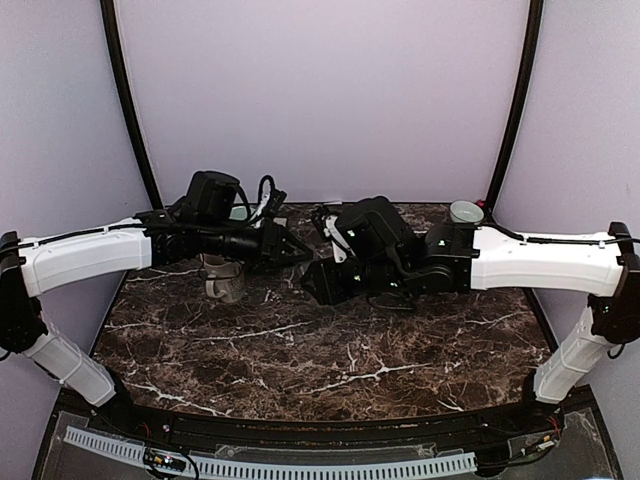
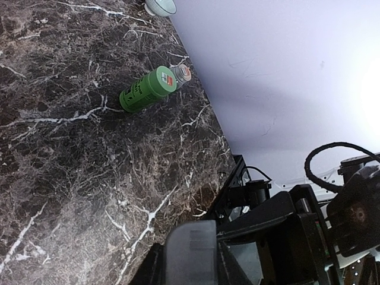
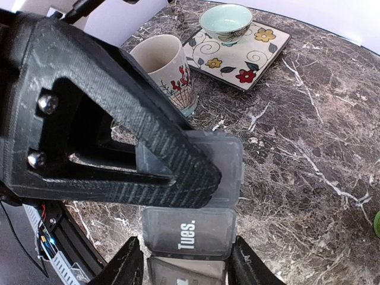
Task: Sort the pills into containers
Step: Pass from the right arm to the left, then open the lid of the pill container.
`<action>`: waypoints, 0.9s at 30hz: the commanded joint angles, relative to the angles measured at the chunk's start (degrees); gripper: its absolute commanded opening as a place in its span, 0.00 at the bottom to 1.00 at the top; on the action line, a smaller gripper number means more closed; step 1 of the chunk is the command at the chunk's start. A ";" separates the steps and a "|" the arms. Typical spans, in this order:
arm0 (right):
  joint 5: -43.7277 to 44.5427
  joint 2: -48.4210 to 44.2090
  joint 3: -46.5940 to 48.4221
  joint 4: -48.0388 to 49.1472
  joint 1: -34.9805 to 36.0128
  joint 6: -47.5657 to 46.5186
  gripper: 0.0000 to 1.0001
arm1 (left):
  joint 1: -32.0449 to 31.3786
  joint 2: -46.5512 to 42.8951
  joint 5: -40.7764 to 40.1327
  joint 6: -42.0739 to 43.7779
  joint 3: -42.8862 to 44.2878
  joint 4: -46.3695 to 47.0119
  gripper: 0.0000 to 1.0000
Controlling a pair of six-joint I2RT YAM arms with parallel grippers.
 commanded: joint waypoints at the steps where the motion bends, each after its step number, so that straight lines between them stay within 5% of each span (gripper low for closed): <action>1: 0.18 -0.93 1.57 2.52 -0.14 1.53 0.53 | -0.24 -1.90 -1.23 2.47 -1.30 1.19 0.00; 12: 1.38 -4.70 -0.63 2.39 -0.24 1.17 0.75 | -0.25 -1.61 -2.66 4.07 -1.80 1.20 0.00; 16: 1.79 -8.56 -3.81 6.29 -0.25 0.56 0.99 | -0.24 -1.61 -2.95 5.00 -1.31 0.52 0.00; 27: 1.16 -22.56 -20.32 29.45 -2.42 5.72 1.00 | -0.24 -1.34 -3.82 7.16 0.61 -1.00 0.00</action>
